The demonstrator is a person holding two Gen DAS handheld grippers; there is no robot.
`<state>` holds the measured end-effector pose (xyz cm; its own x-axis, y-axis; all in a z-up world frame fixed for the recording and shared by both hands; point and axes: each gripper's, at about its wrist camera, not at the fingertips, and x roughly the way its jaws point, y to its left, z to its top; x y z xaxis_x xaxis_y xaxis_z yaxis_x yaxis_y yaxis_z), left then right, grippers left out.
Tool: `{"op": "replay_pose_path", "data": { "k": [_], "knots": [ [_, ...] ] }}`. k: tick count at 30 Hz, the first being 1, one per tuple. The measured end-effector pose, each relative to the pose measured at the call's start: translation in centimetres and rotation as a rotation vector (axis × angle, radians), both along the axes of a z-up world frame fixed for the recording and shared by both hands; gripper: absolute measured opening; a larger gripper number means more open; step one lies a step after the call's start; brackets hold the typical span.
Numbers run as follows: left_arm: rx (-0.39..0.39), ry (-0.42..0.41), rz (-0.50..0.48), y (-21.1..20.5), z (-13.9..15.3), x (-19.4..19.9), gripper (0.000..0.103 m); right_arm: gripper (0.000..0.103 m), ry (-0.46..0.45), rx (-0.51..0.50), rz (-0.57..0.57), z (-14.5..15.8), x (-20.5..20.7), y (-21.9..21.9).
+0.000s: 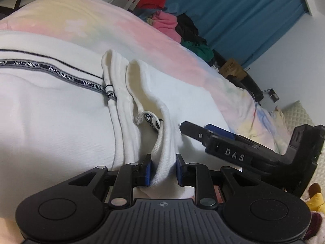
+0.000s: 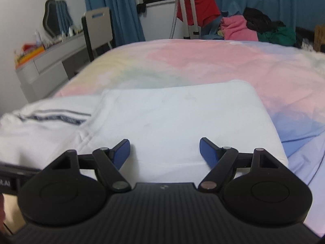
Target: Fold clothes
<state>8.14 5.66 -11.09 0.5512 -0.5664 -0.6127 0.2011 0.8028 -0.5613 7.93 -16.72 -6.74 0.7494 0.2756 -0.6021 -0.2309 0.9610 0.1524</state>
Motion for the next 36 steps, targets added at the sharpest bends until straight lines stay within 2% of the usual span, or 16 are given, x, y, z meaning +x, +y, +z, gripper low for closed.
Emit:
{"op": "replay_pose_path", "data": {
  "k": [2, 6, 10, 14, 20, 22, 23, 26, 28, 29, 31, 33, 36],
  "knots": [
    [-0.003, -0.007, 0.006, 0.2, -0.1, 0.0, 0.027, 0.077, -0.006, -0.007, -0.002, 0.4, -0.4, 0.0],
    [0.015, -0.028, 0.007, 0.2, -0.3, -0.6, 0.028, 0.077, -0.021, 0.042, -0.043, 2.3, -2.4, -0.9],
    [0.025, -0.037, 0.008, -0.2, 0.0, -1.2, 0.028, 0.077, -0.034, 0.013, -0.090, 3.5, -4.4, -1.2],
    [0.017, -0.042, 0.010, -0.2, -0.2, -1.5, 0.028, 0.077, 0.009, 0.017, -0.107, 2.9, -5.2, -1.4],
    [0.007, -0.063, 0.017, -0.3, 0.2, -2.4, 0.032, 0.079, 0.058, -0.003, -0.086, 0.9, -4.0, -1.0],
    [0.003, -0.071, 0.020, -0.3, 0.5, -2.9, 0.037, 0.079, 0.059, -0.001, -0.086, 0.8, -3.9, -1.0],
    [-0.001, -0.074, 0.026, 0.0, 0.7, -3.3, 0.045, 0.079, 0.059, -0.002, -0.086, 0.7, -3.8, -1.0],
    [-0.022, -0.074, 0.040, 1.1, 1.6, -4.7, 0.056, 0.079, 0.058, -0.002, -0.087, 0.7, -3.8, -0.9],
    [-0.033, -0.056, 0.086, 2.1, 2.5, -5.5, 0.072, 0.079, 0.058, -0.003, -0.087, 0.7, -3.9, -0.8],
    [-0.038, -0.047, 0.110, 2.5, 2.9, -5.9, 0.088, 0.079, 0.058, -0.004, -0.087, 0.8, -3.9, -0.8],
    [-0.027, -0.046, 0.205, 4.3, 3.6, -6.9, 0.093, 0.079, 0.058, -0.006, -0.088, 0.8, -4.0, -0.8],
    [-0.039, -0.005, 0.300, 6.9, 3.8, -7.9, 0.099, 0.078, 0.058, -0.002, -0.091, 0.9, -4.0, -0.7],
    [-0.041, 0.128, 0.490, 11.2, 3.2, -8.9, 0.099, 0.077, 0.058, 0.000, -0.098, 1.0, -4.1, -0.6]
  ]
}}
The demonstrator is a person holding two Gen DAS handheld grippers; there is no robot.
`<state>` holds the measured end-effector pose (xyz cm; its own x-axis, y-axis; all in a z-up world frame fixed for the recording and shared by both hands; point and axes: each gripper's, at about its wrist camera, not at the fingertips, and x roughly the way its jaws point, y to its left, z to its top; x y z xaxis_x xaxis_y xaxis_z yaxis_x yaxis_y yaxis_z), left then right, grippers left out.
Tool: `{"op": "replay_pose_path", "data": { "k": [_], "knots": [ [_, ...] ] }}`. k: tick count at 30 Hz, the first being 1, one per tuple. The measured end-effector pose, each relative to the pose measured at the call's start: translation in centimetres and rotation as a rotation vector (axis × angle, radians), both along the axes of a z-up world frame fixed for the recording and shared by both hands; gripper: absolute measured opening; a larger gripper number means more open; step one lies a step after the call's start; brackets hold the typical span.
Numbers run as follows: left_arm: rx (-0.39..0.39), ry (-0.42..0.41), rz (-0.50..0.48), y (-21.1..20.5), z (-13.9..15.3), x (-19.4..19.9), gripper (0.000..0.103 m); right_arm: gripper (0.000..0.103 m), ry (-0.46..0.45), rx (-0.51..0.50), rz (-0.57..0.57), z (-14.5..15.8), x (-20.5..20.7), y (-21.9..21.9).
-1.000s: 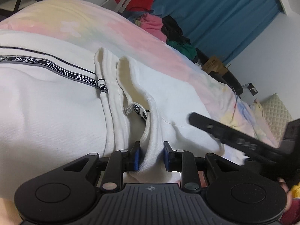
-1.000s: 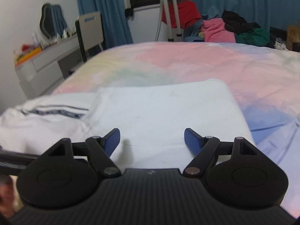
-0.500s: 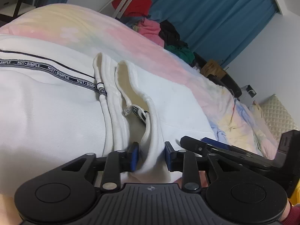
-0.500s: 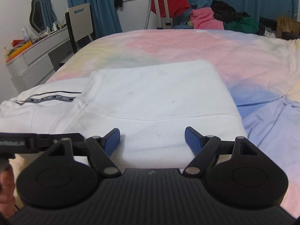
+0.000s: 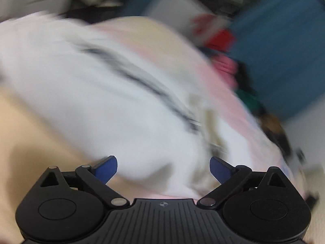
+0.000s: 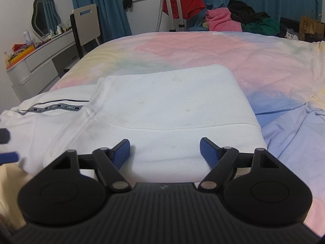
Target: Fold clothes
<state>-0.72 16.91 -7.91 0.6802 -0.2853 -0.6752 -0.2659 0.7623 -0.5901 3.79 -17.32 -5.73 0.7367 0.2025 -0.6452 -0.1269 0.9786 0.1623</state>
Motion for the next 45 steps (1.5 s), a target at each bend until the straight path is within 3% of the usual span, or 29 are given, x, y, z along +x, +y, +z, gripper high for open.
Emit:
{"op": "replay_pose_path", "data": {
  "k": [1, 5, 8, 10, 13, 15, 18, 21, 22, 24, 27, 32, 35, 40, 43, 45],
  "knots": [
    [-0.032, 0.028, 0.055, 1.7, -0.4, -0.4, 0.099, 0.077, -0.001, -0.001, -0.002, 0.0, 0.0, 0.1],
    [-0.317, 0.115, 0.330, 7.9, -3.3, -1.9, 0.098, 0.077, -0.006, 0.002, -0.010, 0.3, -0.1, 0.0],
    [-0.393, 0.096, 0.466, 10.3, -4.5, -1.4, 0.093, 0.077, -0.013, 0.014, -0.018, 0.6, 0.0, 0.0],
    [-0.374, 0.061, 0.504, 11.1, -4.5, -0.7, 0.090, 0.077, -0.022, 0.023, -0.017, 0.8, 0.0, 0.0],
    [-0.321, 0.010, 0.554, 11.6, -4.3, 0.3, 0.076, 0.077, -0.043, 0.055, -0.005, 1.1, -0.1, 0.1],
    [-0.261, 0.001, 0.603, 11.8, -4.2, 0.7, 0.053, 0.077, -0.055, 0.082, 0.025, 1.3, -0.2, 0.2],
    [-0.226, -0.021, 0.633, 12.0, -4.0, 0.7, 0.041, 0.077, -0.028, 0.107, 0.103, 0.8, 0.0, 1.3],
    [-0.136, -0.043, 0.625, 10.7, -3.0, 1.2, 0.030, 0.079, 0.023, -0.007, 0.179, -0.7, 0.2, 3.7],
    [-0.069, -0.050, 0.608, 10.2, -2.2, 0.9, 0.028, 0.079, 0.017, -0.039, 0.185, -0.9, 0.1, 4.2],
    [0.131, -0.110, 0.567, 7.3, 0.9, 0.9, 0.026, 0.079, 0.011, -0.055, 0.182, -0.9, 0.0, 4.6],
    [0.402, -0.278, 0.490, 1.1, 6.4, 1.1, 0.026, 0.077, 0.006, 0.012, 0.163, 0.0, -0.1, 3.5],
    [0.506, -0.497, 0.398, -9.1, 12.6, 1.0, 0.024, 0.077, -0.057, 0.078, 0.014, 2.1, -0.6, 0.1],
    [0.569, -0.590, 0.356, -16.4, 14.3, 2.0, 0.023, 0.077, -0.106, 0.096, -0.094, 3.3, -1.0, -2.4],
    [0.640, -0.656, 0.218, -29.7, 12.5, 4.9, 0.023, 0.077, -0.159, 0.161, -0.289, 4.4, -1.4, -7.7],
    [0.728, -0.683, 0.123, -37.1, 8.7, 5.6, 0.024, 0.077, -0.158, 0.266, -0.435, 4.4, -1.7, -12.2],
    [0.812, -0.650, -0.005, -41.4, 5.1, 6.0, 0.024, 0.080, -0.146, 0.371, -0.517, 3.8, -2.0, -15.4]
  ]
}}
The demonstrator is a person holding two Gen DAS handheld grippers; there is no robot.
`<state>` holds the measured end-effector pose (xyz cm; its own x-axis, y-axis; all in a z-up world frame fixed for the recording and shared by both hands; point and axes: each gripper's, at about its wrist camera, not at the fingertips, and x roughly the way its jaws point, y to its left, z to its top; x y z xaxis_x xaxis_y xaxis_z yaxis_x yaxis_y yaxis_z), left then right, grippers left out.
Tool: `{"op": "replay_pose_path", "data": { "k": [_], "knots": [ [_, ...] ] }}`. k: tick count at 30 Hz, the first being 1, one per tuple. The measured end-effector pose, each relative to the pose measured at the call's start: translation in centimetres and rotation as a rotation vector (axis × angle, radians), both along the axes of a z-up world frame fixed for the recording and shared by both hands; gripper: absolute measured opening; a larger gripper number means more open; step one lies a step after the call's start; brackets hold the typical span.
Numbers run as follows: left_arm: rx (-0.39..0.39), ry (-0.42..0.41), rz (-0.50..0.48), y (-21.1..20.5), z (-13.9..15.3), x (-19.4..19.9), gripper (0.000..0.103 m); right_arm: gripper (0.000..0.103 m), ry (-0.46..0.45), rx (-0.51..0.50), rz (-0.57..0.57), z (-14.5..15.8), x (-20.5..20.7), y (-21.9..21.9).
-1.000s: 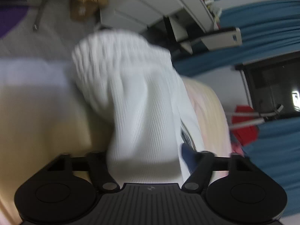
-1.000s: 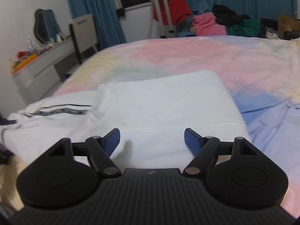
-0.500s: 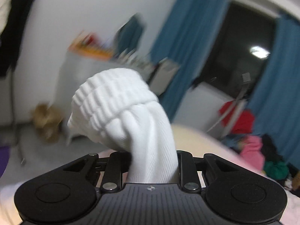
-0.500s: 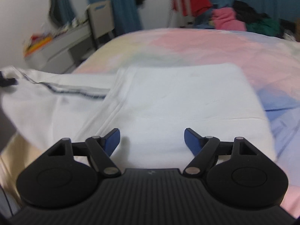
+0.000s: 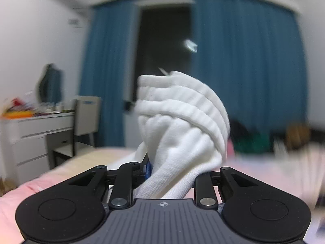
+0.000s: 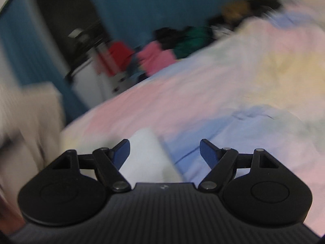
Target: Fold clothes
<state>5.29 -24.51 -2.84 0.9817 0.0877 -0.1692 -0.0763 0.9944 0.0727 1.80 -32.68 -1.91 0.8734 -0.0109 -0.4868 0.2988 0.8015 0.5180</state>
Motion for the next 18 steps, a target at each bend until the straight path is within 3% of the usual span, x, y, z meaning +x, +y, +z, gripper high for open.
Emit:
{"op": "replay_pose_path", "data": {
  "k": [2, 4, 5, 8, 11, 14, 15, 18],
  "knots": [
    [0.153, 0.112, -0.076, -3.4, -3.8, 0.7, 0.025, 0.080, -0.012, 0.112, -0.047, -0.7, -0.2, -2.4],
    [0.248, 0.179, -0.122, -4.7, -7.1, 0.2, 0.025, 0.080, -0.031, 0.195, -0.060, -1.5, -0.3, -3.4],
    [0.268, 0.165, -0.125, -4.8, -7.9, -0.2, 0.026, 0.080, -0.038, 0.225, -0.048, -1.8, -0.1, -3.5],
    [0.209, 0.185, -0.157, -4.0, -7.9, -1.0, 0.031, 0.080, -0.049, 0.300, 0.070, -2.5, 1.4, -2.5],
    [0.177, 0.225, -0.207, -2.6, -7.6, -1.6, 0.053, 0.080, -0.049, 0.353, 0.205, -2.9, 3.4, -0.6],
    [0.226, 0.268, -0.288, -2.4, -6.9, -2.4, 0.071, 0.080, -0.029, 0.370, 0.300, -3.2, 4.5, 0.9],
    [0.256, 0.256, -0.327, -1.7, -6.5, -3.1, 0.080, 0.080, -0.022, 0.375, 0.328, -3.3, 4.9, 1.4],
    [0.350, 0.226, -0.421, 0.0, -5.1, -5.3, 0.092, 0.080, 0.004, 0.392, 0.372, -3.6, 5.1, 2.4]
  ]
}}
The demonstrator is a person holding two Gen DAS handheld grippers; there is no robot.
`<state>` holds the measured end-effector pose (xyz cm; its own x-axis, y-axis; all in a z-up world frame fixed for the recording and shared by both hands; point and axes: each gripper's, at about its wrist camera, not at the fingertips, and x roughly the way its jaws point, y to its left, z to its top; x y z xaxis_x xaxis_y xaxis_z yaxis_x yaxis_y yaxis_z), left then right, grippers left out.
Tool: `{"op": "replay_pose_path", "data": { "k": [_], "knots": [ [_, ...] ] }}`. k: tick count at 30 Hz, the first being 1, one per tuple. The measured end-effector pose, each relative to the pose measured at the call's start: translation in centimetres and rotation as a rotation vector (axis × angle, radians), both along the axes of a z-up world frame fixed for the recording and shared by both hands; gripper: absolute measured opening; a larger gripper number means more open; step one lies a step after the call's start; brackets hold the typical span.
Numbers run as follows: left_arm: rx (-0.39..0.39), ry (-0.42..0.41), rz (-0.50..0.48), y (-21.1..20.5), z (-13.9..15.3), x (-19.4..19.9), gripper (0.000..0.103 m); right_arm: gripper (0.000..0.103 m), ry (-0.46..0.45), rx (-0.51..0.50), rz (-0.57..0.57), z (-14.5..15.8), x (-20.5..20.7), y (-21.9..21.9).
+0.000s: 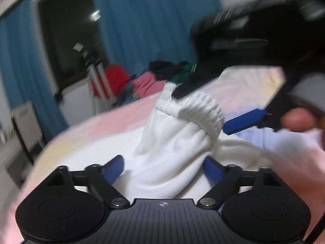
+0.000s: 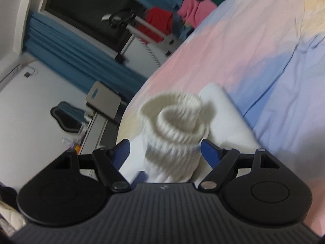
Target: Fold clothes
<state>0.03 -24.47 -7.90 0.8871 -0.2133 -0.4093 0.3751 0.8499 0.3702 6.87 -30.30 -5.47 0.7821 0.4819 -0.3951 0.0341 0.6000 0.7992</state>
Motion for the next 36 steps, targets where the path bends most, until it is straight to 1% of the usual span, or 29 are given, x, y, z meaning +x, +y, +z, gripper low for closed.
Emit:
{"op": "replay_pose_path", "data": {
  "k": [2, 3, 6, 8, 10, 11, 12, 13, 14, 15, 16, 17, 19, 21, 23, 24, 26, 28, 30, 31, 32, 33, 34, 35, 36],
  "knots": [
    [0.016, -0.004, -0.012, 2.6, 1.0, -0.8, 0.096, 0.081, 0.028, 0.000, 0.005, -0.4, 0.2, 0.3],
    [0.012, 0.002, 0.000, 4.4, 1.2, -0.6, 0.098, 0.083, 0.044, 0.000, 0.006, -0.6, 0.4, 0.4],
    [0.001, 0.010, 0.086, 9.7, 0.5, 0.5, 0.098, 0.082, 0.091, -0.012, 0.012, -1.5, 1.1, 1.2],
    [-0.051, 0.020, 0.135, 12.0, 0.0, 0.5, 0.098, 0.083, 0.114, -0.027, 0.017, -2.1, 1.5, 2.0],
    [-0.115, 0.043, 0.175, 14.6, 0.4, 0.6, 0.098, 0.083, 0.103, -0.078, 0.020, -2.1, 1.9, 3.1],
    [-0.136, 0.055, 0.189, 15.7, 0.6, 0.6, 0.098, 0.082, 0.093, -0.108, 0.020, -1.9, 2.1, 3.7],
    [-0.140, 0.060, 0.194, 15.9, 0.6, 0.3, 0.098, 0.081, 0.083, -0.139, 0.018, -1.7, 2.2, 4.1],
    [-0.138, 0.051, 0.197, 16.8, 1.2, -1.1, 0.098, 0.076, 0.076, -0.177, 0.007, -1.5, 2.4, 4.4],
    [-0.137, 0.037, 0.205, 17.0, 1.4, -0.6, 0.098, 0.057, 0.068, -0.211, -0.005, -1.3, 2.5, 4.7],
    [-0.135, 0.023, 0.213, 17.1, 1.6, -0.1, 0.100, 0.049, 0.057, -0.230, -0.023, -1.0, 2.5, 4.5],
    [-0.148, 0.024, 0.217, 17.5, 1.6, 0.0, 0.100, 0.045, 0.043, -0.243, -0.040, -0.7, 2.5, 4.3],
    [-0.160, 0.025, 0.221, 17.9, 1.5, 0.1, 0.100, 0.042, 0.023, -0.234, -0.054, -0.2, 2.3, 4.0],
    [-0.187, 0.026, 0.229, 18.4, 1.5, 0.0, 0.101, 0.040, -0.028, -0.235, -0.094, 0.9, 1.8, 3.2],
    [-0.211, 0.033, 0.230, 18.4, 1.5, -0.2, 0.101, 0.040, -0.076, -0.261, -0.152, 1.9, 1.2, 2.3],
    [-0.193, 0.051, 0.232, 18.0, 1.2, -0.1, 0.101, 0.040, -0.067, -0.306, -0.210, 2.0, 1.0, 1.3],
    [-0.183, 0.061, 0.233, 17.8, 1.1, -0.1, 0.101, 0.040, -0.047, -0.324, -0.239, 1.8, 1.0, 0.7],
    [-0.164, 0.078, 0.242, 17.7, 0.5, 0.3, 0.101, 0.040, 0.076, -0.324, -0.291, -0.3, 1.4, -0.5],
    [-0.195, 0.113, 0.254, 18.1, 0.2, 0.7, 0.101, 0.042, 0.130, -0.265, -0.308, -2.0, 1.4, -1.4],
    [-0.247, 0.147, 0.282, 19.0, 0.2, 1.2, 0.102, 0.048, 0.177, -0.217, -0.319, -3.4, 1.3, -2.0],
    [-0.273, 0.160, 0.290, 19.4, 0.0, 1.1, 0.102, 0.050, 0.176, -0.238, -0.308, -3.1, 1.3, -1.8],
    [-0.304, 0.177, 0.299, 20.0, 0.0, 1.2, 0.102, 0.055, 0.174, -0.259, -0.298, -2.8, 1.3, -1.5],
    [-0.335, 0.194, 0.308, 20.6, 0.0, 1.3, 0.102, 0.063, 0.171, -0.274, -0.287, -2.6, 1.2, -1.3],
    [-0.368, 0.215, 0.319, 21.2, 0.0, 1.6, 0.102, 0.066, 0.167, -0.266, -0.275, -2.8, 1.1, -1.2],
    [-0.402, 0.236, 0.330, 21.8, 0.0, 1.9, 0.102, 0.076, 0.162, -0.240, -0.256, -3.1, 1.1, -1.1],
    [-0.430, 0.251, 0.346, 22.4, 0.0, 2.1, 0.102, 0.080, 0.161, -0.213, -0.236, -3.4, 1.1, -1.1]
  ]
}}
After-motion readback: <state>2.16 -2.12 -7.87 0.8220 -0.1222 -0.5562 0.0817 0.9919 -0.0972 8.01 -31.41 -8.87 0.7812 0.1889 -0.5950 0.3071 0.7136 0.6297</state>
